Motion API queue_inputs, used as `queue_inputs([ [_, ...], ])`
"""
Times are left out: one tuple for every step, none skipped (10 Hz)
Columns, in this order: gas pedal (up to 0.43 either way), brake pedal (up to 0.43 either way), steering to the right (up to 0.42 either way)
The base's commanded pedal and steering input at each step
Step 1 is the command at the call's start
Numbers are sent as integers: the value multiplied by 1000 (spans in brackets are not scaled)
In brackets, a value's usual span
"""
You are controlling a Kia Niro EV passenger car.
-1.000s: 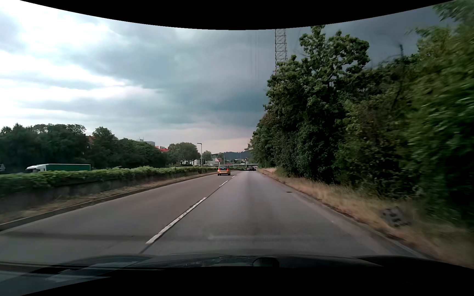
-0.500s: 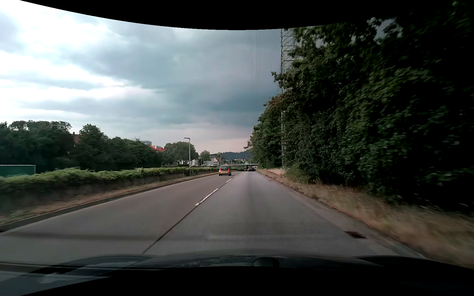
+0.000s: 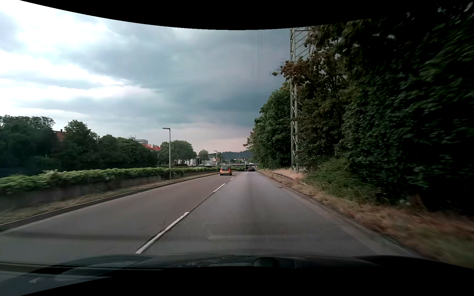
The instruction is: Follow the waypoints while adhering to traffic rules and regulations
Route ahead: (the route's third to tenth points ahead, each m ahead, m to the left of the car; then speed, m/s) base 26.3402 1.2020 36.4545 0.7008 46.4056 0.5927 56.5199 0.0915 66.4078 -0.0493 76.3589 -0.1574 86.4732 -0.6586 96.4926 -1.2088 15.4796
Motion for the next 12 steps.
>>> queue_inputs([
  [87,0,0],
  [87,0,0],
  [87,0,0],
  [87,0,0],
  [87,0,0],
  [87,0,0],
  [87,0,0],
  [87,0,0],
  [87,0,0],
  [87,0,0],
  [87,0,0],
  [87,0,0],
])
